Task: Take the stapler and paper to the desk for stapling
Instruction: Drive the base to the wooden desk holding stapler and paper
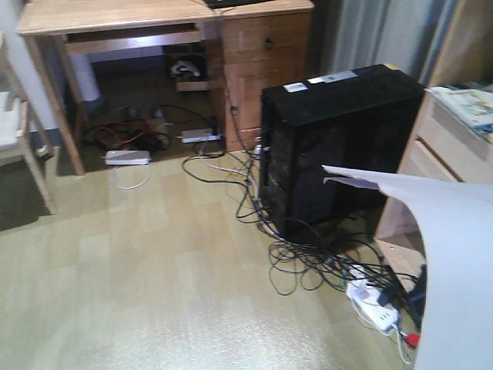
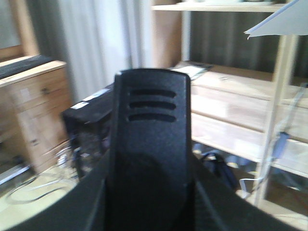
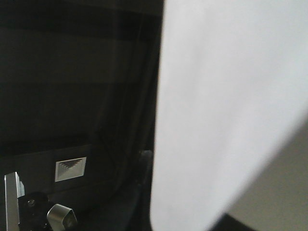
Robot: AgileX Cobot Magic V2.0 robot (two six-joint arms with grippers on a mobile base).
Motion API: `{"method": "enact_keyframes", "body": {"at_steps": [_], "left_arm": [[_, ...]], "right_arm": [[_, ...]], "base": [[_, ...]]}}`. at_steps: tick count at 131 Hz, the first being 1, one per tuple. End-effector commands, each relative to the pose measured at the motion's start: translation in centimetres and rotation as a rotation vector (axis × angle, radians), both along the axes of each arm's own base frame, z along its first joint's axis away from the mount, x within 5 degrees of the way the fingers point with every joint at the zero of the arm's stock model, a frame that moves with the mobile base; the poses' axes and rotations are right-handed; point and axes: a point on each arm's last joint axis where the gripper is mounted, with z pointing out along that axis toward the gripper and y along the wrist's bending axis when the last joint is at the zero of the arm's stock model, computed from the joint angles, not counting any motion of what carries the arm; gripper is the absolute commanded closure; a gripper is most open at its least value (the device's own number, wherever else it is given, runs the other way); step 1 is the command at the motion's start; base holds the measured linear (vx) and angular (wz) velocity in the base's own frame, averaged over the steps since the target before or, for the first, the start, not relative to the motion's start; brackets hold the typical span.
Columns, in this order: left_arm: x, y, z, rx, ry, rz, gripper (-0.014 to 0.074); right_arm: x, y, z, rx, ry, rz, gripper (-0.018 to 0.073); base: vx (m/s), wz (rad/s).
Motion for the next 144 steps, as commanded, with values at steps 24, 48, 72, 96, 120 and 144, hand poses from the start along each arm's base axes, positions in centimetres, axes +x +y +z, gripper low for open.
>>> {"method": "enact_keyframes", "body": {"at_steps": [24,48,72,96,120,144], "left_arm": [[0.12,0.0,1.73,-0.08,-0.091,0.006,0.0603],[0.12,0.0,1.73,-0.08,-0.091,0.006,0.0603],[0.12,0.0,1.73,-0.08,-0.091,0.006,0.0603],[0.12,0.0,1.73,-0.08,-0.091,0.006,0.0603],[0.12,-0.01,1.74,-0.081,-0.091,0.006,0.0603],[0.12,-0.01,1.74,-0.081,-0.091,0.006,0.0603]], "right_arm": [[-0.26,-0.09,0.84,0.014,-0.043,-0.002,0.0565],[-0.26,-0.1,0.85,0.015,-0.043,-0.002,0.0565],[-0.26,-0.1,0.85,0.015,-0.043,-0.002,0.0565],[-0.26,-0.1,0.85,0.015,-0.043,-0.002,0.0565],[-0.26,-0.1,0.85,0.015,-0.043,-0.002,0.0565],[-0.26,-0.1,0.85,0.015,-0.043,-0.002,0.0565]], "base": [[0.03,0.42],[0.09,0.35],[0.14,0.3],[0.18,0.25],[0.24,0.14],[0.29,0.05]]}}
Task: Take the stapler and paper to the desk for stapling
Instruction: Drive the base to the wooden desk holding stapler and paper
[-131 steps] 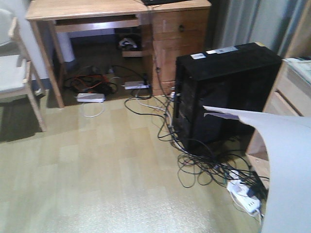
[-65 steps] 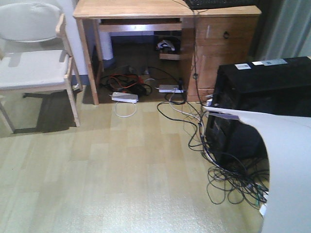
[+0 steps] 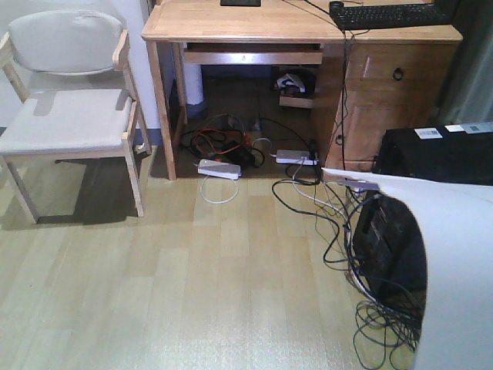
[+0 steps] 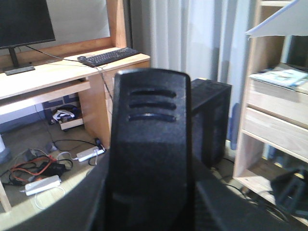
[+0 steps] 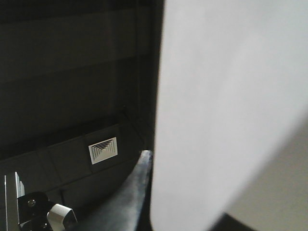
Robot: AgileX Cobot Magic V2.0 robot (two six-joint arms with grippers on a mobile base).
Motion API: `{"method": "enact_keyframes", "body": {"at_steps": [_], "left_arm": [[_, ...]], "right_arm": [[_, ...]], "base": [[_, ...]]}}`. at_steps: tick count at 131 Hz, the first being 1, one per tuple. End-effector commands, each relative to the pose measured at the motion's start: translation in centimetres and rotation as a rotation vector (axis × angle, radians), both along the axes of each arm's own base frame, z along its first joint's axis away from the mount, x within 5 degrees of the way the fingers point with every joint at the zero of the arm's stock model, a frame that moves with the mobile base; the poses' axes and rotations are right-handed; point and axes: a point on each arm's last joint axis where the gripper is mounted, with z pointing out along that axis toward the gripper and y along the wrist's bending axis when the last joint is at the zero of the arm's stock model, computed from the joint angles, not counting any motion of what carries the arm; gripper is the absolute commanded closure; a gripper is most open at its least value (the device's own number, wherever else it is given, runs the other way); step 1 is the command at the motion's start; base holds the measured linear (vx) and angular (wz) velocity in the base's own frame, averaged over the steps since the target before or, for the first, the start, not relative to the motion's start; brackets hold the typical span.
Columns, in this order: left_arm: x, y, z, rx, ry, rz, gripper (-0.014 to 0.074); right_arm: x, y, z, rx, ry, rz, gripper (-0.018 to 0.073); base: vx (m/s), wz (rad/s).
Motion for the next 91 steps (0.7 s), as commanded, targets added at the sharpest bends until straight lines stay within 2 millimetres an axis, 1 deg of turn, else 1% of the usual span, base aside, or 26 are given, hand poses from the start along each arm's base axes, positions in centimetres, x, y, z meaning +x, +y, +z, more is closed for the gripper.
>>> {"method": "enact_keyframes", "body": {"at_steps": [1,91], "left_arm": [[0.12,-0.01,1.74,-0.081,-0.091,0.006,0.0603],[0.12,-0.01,1.74,-0.081,-0.091,0.006,0.0603]], "right_arm": [[-0.26,-0.1,0.85,0.015,-0.043,-0.002,0.0565],[-0.26,-0.09,0.84,0.014,-0.043,-0.002,0.0565]], "base": [[0.32,0.03],[0.39,-0.04]]}}
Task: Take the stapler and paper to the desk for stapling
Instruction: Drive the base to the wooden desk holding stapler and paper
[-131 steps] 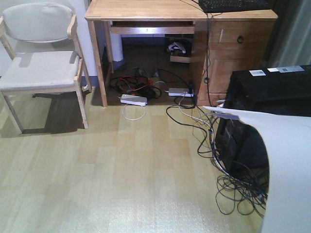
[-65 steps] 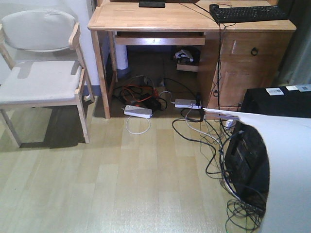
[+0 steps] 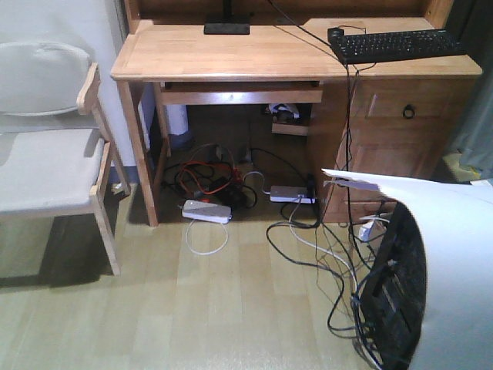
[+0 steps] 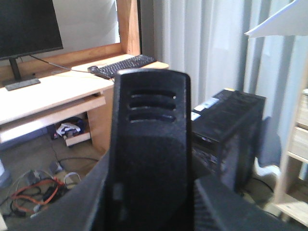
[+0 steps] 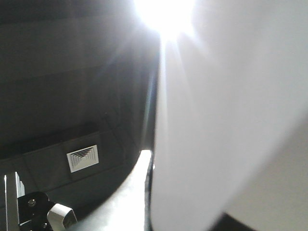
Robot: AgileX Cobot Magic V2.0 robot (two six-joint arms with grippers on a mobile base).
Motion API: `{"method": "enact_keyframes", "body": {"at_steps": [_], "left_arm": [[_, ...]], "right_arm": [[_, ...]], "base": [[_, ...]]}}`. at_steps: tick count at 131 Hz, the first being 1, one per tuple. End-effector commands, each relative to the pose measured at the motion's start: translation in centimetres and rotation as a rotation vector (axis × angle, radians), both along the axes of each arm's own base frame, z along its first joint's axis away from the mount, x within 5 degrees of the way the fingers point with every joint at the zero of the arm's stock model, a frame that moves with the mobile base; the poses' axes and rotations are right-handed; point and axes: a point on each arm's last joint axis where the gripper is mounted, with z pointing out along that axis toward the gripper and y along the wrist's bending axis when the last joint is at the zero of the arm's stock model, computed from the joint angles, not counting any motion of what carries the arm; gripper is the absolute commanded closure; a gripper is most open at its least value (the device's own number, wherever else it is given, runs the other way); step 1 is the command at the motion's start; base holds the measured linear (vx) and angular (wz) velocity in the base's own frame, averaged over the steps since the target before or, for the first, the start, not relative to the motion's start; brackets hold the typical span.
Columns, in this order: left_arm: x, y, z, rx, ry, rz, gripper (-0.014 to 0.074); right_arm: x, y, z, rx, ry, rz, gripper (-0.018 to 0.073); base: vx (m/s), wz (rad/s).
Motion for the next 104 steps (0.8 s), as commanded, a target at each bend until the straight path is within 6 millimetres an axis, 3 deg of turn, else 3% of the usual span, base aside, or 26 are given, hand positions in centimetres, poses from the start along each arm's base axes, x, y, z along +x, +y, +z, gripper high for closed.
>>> {"method": "enact_keyframes", "body": {"at_steps": [1,104], "left_arm": [[0.12,-0.01,1.74,-0.081,-0.091,0.006,0.0603],[0.12,-0.01,1.74,-0.081,-0.091,0.006,0.0603]], "right_arm": [[-0.26,-0.09,0.84,0.014,-0.042,-0.002,0.0565],[-0.25,-0.1,0.84,0.015,-0.041,-0.002,0.0565]], "base": [[0.42,-0.06],[0.43,0.03]]}}
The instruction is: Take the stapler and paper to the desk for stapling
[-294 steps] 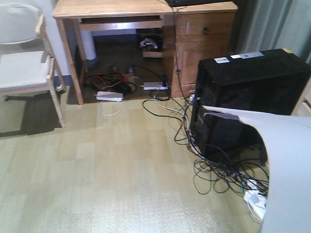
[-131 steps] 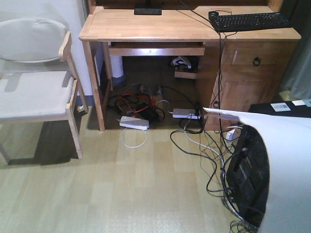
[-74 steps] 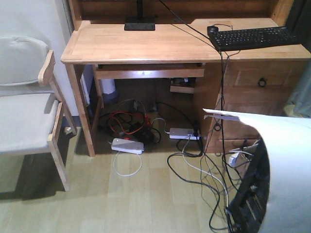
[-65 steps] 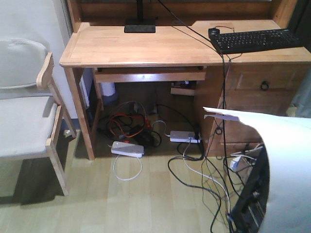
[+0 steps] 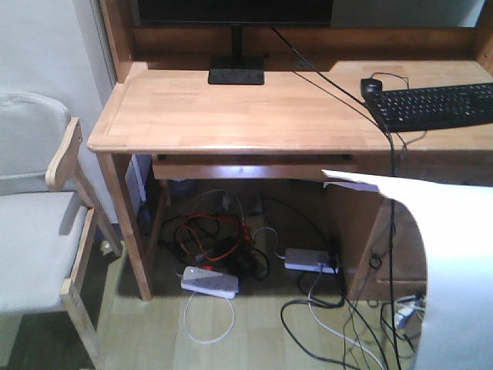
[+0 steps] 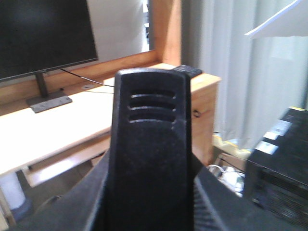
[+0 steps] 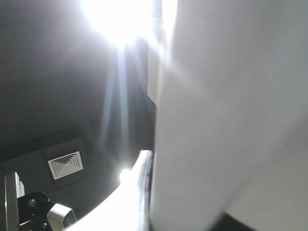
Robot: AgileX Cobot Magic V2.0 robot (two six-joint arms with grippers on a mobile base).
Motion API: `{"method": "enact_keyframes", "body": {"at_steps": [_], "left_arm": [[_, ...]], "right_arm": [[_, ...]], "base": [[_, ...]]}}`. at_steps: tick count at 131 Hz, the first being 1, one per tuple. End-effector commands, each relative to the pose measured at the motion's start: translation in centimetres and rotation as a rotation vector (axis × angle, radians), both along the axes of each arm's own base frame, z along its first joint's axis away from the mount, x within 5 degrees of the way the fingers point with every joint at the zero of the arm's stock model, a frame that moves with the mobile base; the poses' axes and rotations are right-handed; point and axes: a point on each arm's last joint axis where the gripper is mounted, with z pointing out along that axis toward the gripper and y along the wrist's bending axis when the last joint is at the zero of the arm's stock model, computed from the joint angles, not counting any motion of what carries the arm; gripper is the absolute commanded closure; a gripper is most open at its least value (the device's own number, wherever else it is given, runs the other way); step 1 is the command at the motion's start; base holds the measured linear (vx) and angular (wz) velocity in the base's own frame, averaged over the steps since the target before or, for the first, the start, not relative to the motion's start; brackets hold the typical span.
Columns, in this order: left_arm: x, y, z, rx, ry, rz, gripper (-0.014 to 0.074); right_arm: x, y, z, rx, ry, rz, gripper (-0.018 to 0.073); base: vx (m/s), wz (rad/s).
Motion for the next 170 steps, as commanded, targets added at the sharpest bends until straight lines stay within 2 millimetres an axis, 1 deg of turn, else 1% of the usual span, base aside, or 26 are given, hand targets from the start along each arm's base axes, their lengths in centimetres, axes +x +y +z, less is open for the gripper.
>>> {"method": "enact_keyframes", "body": {"at_steps": [1,101,170], "left_arm": [[0.12,-0.01,1.74,-0.081,-0.091,0.006,0.0603],[0.12,-0.01,1.73,-0.081,-0.09,0.006,0.0603],[0.12,-0.01,1.73,-0.081,-0.09,0.006,0.0603]], "right_arm": [[-0.25,-0.1,0.84,0.015,-0.041,-0.002,0.0565],[-0.25,-0.1,0.84,0.015,-0.041,-0.002,0.0565],[-0.25,-0.1,0.84,0.015,-0.041,-0.002,0.0565]], "base": [[0.43,0.07],[0.4,0.01],[0.32,-0.01]]}}
